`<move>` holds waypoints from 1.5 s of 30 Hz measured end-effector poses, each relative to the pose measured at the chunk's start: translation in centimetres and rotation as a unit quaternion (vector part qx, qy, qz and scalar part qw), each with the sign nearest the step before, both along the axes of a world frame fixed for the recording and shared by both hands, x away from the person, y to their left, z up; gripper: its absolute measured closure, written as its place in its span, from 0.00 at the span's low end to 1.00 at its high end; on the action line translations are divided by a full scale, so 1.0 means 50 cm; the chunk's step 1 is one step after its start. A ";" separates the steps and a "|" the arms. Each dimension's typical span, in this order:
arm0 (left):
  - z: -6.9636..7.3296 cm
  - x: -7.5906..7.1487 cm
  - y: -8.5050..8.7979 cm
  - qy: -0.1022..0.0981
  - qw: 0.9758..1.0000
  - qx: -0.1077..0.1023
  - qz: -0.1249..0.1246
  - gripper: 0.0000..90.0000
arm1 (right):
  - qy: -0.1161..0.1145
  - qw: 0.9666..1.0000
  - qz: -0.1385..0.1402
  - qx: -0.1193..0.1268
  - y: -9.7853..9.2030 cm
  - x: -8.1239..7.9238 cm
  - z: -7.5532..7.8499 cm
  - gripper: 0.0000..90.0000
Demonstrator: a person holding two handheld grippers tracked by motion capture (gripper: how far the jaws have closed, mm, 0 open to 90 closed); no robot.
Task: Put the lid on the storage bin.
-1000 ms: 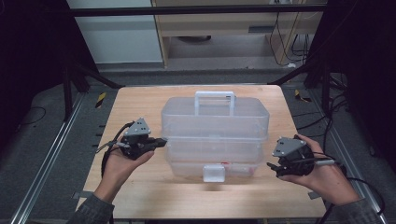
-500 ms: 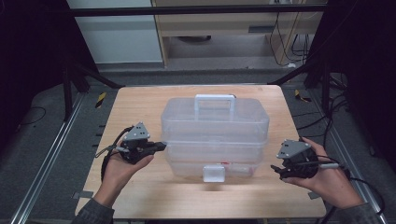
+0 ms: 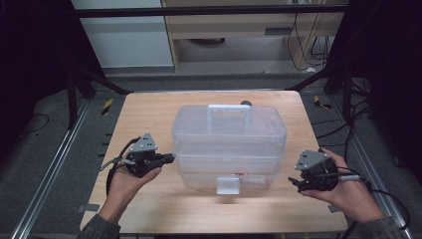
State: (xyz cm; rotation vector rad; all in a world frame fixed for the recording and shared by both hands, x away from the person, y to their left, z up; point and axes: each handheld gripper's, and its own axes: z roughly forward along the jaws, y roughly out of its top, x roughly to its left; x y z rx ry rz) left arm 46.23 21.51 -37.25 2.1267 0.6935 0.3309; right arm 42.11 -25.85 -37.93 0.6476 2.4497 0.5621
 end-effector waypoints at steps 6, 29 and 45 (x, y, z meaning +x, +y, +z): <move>0.000 0.000 0.000 0.001 1.000 0.001 -0.001 1.00 | 0.003 1.000 0.000 0.000 -0.002 0.000 -0.004 0.22; -0.044 0.064 0.086 0.020 0.995 0.070 0.061 1.00 | 0.006 0.999 -0.040 0.009 -0.025 0.048 -0.053 0.22; -0.131 0.179 0.133 0.081 0.984 0.103 0.124 1.00 | 0.046 0.986 -0.140 0.078 -0.077 0.230 -0.134 0.24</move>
